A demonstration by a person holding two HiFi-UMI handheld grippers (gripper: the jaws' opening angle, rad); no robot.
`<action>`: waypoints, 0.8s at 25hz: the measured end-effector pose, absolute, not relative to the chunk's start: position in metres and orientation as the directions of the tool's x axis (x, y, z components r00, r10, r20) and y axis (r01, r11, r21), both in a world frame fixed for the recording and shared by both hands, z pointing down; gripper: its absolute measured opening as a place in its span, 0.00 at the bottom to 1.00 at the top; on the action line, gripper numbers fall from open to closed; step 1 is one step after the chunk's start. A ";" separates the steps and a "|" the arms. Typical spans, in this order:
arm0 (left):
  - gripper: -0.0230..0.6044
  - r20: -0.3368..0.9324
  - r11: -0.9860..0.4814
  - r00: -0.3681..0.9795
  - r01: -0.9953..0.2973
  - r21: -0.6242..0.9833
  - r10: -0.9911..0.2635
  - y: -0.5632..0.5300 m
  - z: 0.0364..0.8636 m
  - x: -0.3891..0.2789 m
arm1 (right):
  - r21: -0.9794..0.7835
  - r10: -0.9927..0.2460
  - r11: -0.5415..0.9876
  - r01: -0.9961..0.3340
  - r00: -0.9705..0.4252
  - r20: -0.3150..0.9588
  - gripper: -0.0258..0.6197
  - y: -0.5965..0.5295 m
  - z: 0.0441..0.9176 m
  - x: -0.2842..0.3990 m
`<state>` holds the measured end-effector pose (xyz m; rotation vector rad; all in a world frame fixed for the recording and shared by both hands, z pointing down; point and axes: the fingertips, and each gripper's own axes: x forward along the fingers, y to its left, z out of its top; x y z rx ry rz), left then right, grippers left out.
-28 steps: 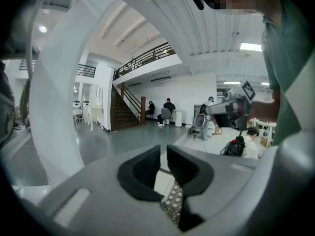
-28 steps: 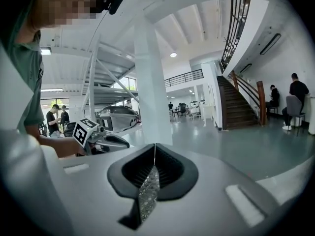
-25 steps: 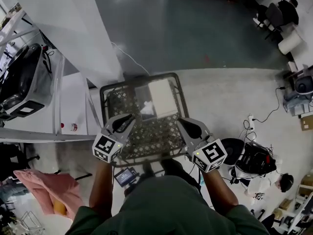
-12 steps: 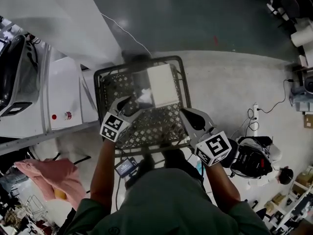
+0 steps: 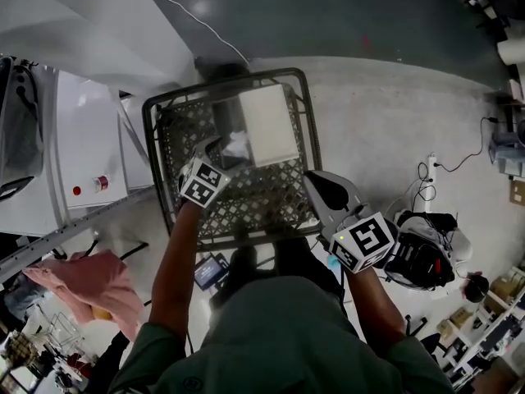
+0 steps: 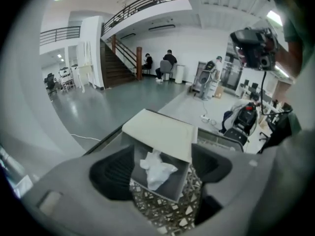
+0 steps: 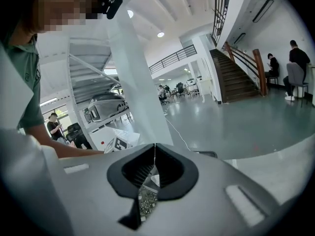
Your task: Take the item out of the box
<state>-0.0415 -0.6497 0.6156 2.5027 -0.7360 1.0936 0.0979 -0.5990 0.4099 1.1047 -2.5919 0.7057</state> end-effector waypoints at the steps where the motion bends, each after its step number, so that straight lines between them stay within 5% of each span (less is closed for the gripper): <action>1: 0.62 0.762 -0.826 0.565 -0.559 0.072 -0.316 -0.651 0.627 -0.039 | -0.344 -0.609 0.595 -0.727 -0.687 0.397 0.06 -0.600 0.414 0.099; 20: 0.54 0.909 -0.874 0.373 -0.486 0.020 -0.187 -0.666 0.751 -0.033 | -0.388 -0.598 0.531 -0.754 -0.657 0.459 0.06 -0.607 0.469 0.123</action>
